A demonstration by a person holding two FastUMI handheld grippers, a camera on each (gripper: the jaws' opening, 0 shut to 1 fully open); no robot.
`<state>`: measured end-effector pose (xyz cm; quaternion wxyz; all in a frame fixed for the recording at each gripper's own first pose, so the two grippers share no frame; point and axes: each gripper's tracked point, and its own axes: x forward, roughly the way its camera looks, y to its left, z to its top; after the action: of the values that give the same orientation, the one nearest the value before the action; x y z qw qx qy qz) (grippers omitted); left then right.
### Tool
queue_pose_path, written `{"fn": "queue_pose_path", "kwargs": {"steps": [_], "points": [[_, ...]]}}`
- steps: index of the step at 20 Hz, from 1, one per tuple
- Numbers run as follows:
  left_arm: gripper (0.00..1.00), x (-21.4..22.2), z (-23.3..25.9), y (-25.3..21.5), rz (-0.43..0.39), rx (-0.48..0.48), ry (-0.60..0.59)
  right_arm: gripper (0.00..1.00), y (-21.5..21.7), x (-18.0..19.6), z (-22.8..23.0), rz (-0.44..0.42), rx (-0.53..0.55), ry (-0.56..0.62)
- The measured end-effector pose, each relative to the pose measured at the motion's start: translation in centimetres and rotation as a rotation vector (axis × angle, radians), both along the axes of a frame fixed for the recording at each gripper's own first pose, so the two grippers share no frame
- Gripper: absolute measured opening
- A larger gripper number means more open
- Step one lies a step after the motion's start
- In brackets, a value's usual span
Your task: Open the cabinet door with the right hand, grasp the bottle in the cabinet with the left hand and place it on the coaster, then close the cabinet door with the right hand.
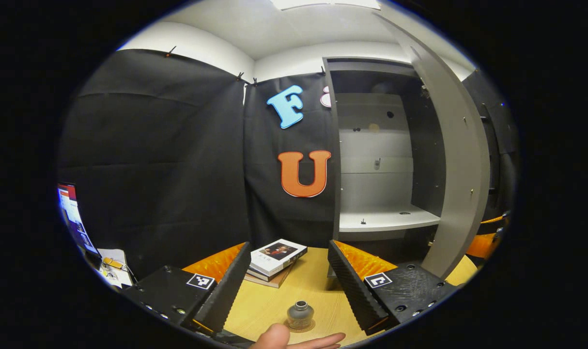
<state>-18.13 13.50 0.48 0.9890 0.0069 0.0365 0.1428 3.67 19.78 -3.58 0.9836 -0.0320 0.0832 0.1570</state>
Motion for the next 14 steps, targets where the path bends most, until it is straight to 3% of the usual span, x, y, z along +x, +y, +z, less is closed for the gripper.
{"fn": "queue_pose_path", "kwargs": {"steps": [8, 14], "points": [[0.96, -1.7, 0.3, 4.3, 0.092, -0.009, -0.016, 0.98, 4.2, 3.8, -0.5, 0.073, -0.002, 0.043], [0.95, -1.5, -0.8, 6.3, 0.109, -0.044, -0.003, 0.98, 4.9, 3.7, -0.8, 0.075, -0.029, 0.051]]}}
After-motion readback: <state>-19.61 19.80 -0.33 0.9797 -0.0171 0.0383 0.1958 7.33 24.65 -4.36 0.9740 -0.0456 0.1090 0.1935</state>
